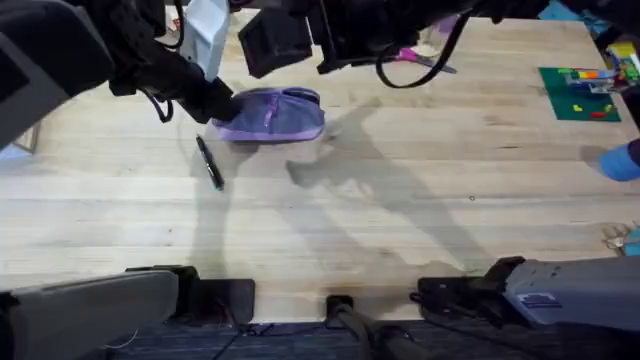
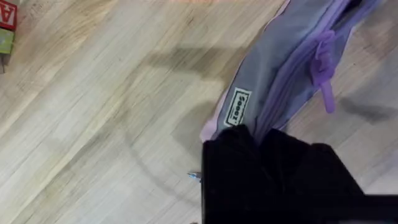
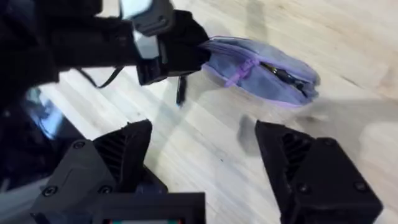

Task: Unzip the bag, pick up the pens from the table one at a time and place them inside, then zip the bag closed.

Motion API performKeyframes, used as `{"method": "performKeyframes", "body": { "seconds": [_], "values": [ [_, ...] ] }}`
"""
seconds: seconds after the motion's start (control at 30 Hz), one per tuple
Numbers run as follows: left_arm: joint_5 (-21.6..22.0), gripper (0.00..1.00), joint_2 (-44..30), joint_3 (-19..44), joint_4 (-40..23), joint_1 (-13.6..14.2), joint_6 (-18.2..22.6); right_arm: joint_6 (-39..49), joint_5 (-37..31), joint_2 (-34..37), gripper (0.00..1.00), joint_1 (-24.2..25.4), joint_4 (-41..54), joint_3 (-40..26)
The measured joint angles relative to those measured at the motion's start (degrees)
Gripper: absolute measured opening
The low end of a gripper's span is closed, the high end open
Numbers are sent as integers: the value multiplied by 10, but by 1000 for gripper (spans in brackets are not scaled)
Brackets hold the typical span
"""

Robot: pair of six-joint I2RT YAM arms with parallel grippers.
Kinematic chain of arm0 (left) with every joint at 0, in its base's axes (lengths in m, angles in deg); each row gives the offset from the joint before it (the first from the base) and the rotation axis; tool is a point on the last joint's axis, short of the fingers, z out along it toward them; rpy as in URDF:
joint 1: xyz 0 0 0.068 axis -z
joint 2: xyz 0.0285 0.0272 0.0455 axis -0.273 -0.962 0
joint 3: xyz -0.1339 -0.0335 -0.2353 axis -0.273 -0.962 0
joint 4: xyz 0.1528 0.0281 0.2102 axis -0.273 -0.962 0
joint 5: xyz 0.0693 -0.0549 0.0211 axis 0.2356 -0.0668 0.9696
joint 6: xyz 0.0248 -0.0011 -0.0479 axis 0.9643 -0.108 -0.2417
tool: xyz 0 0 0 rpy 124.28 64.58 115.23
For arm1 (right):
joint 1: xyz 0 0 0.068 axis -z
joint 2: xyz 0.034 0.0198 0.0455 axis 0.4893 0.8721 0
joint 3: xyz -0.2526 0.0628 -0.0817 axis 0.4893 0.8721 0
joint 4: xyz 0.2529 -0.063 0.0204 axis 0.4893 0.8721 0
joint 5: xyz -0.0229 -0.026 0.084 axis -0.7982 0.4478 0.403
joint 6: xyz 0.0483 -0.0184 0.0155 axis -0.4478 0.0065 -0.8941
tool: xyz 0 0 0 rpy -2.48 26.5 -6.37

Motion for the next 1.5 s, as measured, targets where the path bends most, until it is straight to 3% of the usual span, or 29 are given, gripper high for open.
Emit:
{"method": "performKeyframes", "body": {
  "seconds": [0.4,0.6,0.73,0.93,1.27,1.5],
  "values": [
    [0,41,0,0,0,0,0,-81,-154,0,995,-60,-10,26],
    [0,41,0,0,0,0,0,-108,-194,-3,995,-57,-39,92],
    [0,42,0,0,0,0,0,-126,-198,-4,995,-46,-136,161],
    [0,41,0,0,0,0,0,-172,-144,-4,996,-52,-286,232],
    [-1,42,0,0,0,0,0,-203,-125,-1,996,-59,-337,263],
    [-1,41,0,0,0,0,0,-217,-126,45,980,-59,-386,263]
  ]
}}
